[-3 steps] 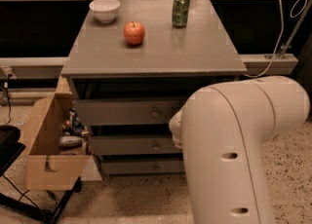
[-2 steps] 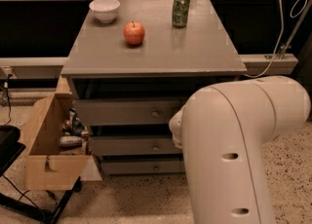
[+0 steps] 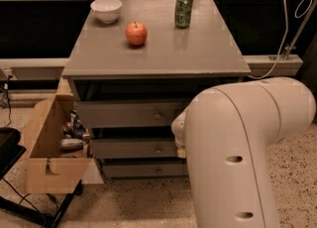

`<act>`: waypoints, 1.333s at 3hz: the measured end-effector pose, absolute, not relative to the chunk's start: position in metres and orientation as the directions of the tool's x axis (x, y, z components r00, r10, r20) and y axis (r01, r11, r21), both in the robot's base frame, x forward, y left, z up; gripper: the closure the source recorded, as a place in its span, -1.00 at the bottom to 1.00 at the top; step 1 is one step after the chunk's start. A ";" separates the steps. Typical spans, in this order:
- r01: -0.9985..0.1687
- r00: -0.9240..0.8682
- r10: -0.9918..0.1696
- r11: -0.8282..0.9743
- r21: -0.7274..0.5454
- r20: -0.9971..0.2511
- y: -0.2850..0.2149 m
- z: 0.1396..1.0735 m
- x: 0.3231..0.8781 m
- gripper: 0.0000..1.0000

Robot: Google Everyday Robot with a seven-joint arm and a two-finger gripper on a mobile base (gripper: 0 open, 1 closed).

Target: Open middle drawer

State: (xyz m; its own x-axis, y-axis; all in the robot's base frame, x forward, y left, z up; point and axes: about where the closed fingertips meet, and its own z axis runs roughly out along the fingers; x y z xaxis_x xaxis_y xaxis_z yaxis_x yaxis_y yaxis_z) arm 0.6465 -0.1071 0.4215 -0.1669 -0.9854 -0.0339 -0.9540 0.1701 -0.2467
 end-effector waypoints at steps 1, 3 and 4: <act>-0.955 -0.167 -0.985 0.170 -0.245 -0.033 -0.107 0.420 0.646 -1.00; -0.962 -0.207 -0.978 0.206 -0.179 -0.012 -0.115 0.402 0.640 -0.48; -0.960 -0.257 -0.966 0.254 -0.114 0.008 -0.126 0.388 0.629 -0.02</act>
Offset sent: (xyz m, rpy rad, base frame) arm -0.0007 -0.0001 -0.0010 -0.0005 0.0019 0.0002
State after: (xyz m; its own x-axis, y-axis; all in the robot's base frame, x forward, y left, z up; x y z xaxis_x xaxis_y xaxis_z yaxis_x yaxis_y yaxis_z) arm 0.6291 -0.1256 0.3884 -0.2568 -0.9664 0.0079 -0.9604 0.2542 -0.1139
